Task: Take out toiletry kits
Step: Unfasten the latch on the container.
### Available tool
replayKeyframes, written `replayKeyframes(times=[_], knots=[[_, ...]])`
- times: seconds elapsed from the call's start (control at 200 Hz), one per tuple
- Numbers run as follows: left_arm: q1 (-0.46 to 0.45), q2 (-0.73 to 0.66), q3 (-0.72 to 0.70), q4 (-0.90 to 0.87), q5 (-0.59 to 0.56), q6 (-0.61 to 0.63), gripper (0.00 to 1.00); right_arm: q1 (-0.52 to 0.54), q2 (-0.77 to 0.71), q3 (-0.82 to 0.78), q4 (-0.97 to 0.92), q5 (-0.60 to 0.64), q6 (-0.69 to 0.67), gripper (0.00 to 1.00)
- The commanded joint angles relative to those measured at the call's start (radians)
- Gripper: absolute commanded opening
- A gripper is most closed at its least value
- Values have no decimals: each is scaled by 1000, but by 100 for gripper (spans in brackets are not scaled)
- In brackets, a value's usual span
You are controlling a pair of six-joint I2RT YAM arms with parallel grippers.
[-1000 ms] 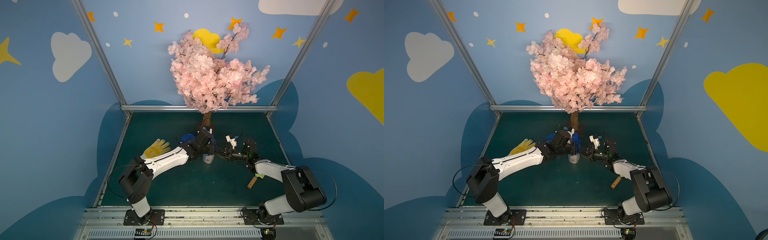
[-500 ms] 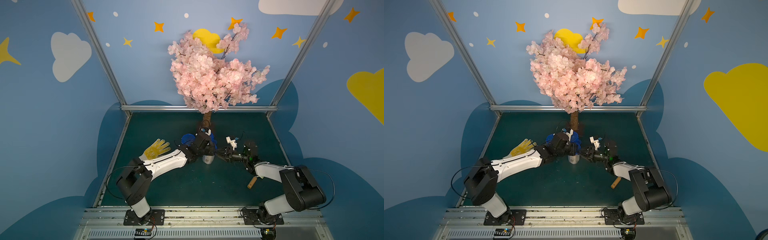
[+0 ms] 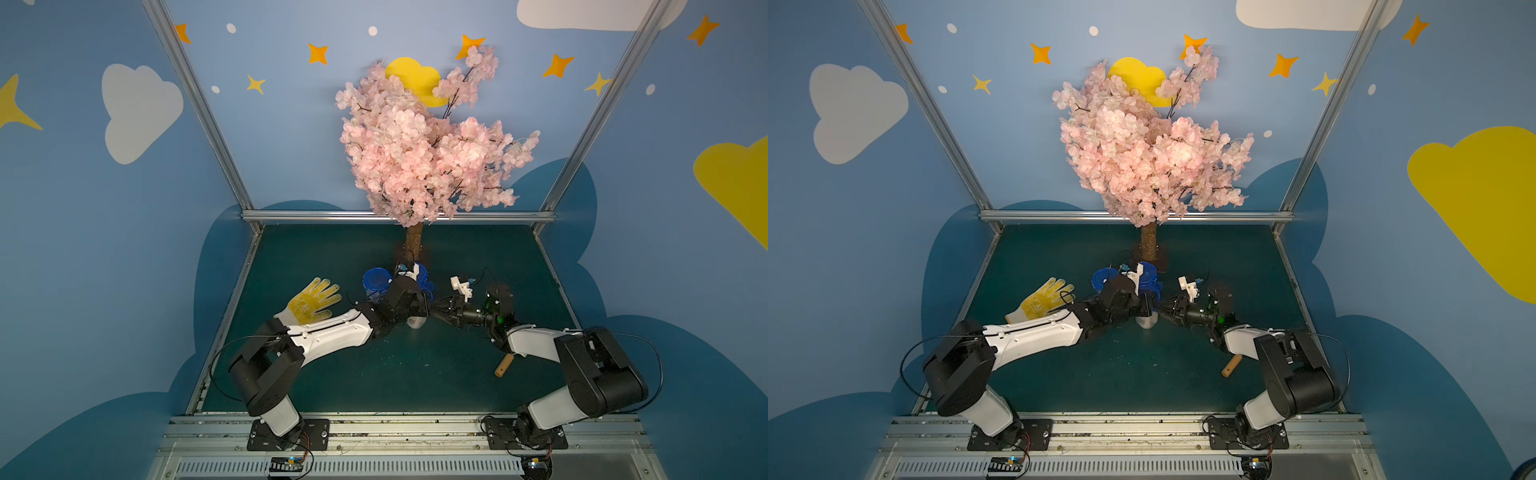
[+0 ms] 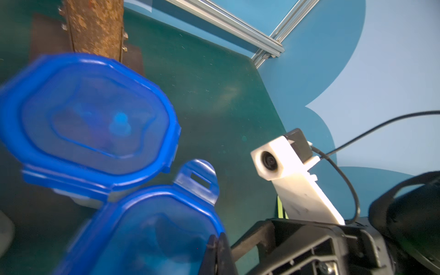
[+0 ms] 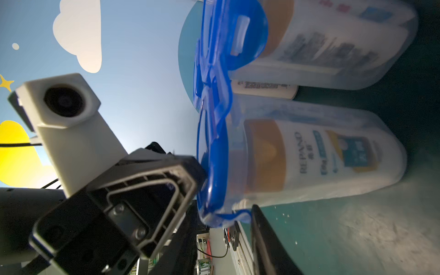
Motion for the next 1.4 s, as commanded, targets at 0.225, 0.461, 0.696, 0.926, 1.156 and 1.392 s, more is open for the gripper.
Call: replayKeyframes(times=[0.225,0.461,0.696,0.926,1.156,1.392], knots=[[-32,103,-141,-295,-21,-52,2,6,-99,29,144,-46,7,34],[-33,100,-168,-301,-36,-59,2,8,-159,28,56,-42,-12,31],[-33,112,-165,-312,-26,-58,3,8,-220,35,-57,-29,-51,30],[-34,89,-138,-365,-50,-45,2,10,-299,40,-238,-4,-124,27],[-18,3,-2,-515,-75,72,2,56,-451,189,-818,146,-449,25],[-2,-67,130,-516,-37,165,2,147,-483,207,-980,334,-570,6]])
